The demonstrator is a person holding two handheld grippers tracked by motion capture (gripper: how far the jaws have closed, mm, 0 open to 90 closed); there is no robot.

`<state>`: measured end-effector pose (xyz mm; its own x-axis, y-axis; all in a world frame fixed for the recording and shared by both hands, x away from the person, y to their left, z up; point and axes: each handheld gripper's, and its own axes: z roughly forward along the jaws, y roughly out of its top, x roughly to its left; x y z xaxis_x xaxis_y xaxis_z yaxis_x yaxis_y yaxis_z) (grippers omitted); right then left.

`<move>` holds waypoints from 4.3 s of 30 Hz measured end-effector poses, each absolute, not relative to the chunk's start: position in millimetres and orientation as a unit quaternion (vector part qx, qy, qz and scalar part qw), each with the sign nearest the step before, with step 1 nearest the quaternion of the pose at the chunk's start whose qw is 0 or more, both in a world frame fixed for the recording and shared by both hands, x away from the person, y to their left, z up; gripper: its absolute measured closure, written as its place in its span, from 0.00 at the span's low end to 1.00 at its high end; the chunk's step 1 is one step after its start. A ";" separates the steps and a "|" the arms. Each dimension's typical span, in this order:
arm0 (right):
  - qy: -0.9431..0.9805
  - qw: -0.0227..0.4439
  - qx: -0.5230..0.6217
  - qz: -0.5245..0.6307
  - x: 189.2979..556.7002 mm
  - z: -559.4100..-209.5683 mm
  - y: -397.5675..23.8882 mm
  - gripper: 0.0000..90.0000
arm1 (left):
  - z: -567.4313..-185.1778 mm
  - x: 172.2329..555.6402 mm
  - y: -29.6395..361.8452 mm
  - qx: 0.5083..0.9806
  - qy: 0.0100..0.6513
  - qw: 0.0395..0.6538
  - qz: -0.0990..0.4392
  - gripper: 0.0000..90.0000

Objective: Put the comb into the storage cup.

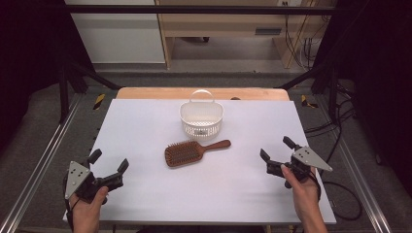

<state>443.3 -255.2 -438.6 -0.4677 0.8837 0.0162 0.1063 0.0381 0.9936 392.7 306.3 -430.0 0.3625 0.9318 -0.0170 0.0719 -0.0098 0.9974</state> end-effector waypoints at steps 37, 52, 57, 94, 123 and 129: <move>0.671 0.313 0.420 0.525 443.7 -444.2 -235.1 0.08 | -432.5 394.6 297.2 0.620 0.416 0.555 0.367 0.05; 0.679 0.307 0.419 0.519 443.8 -445.5 -230.9 0.09 | -434.3 397.1 293.2 0.630 0.420 0.545 0.360 0.05; 0.681 0.305 0.421 0.516 444.2 -446.2 -229.7 0.10 | -434.8 397.4 293.1 0.629 0.424 0.542 0.361 0.06; 0.665 0.314 0.396 0.550 441.8 -442.2 -239.7 0.05 | -434.9 422.6 231.1 0.756 0.406 0.447 0.252 0.99; 0.650 0.345 0.399 0.547 414.8 -439.4 -268.1 0.04 | -465.7 479.0 200.9 0.787 0.452 0.368 0.200 1.00; 0.651 0.344 0.398 0.547 415.2 -440.0 -267.8 0.04 | -462.1 486.2 199.3 0.785 0.456 0.370 0.200 1.00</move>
<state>415.2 -267.8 -440.0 -0.4462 0.8949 -0.0122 0.1435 0.0850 0.9860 486.2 199.3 -462.1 0.5049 0.8629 -0.0230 0.5670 -0.3114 0.7625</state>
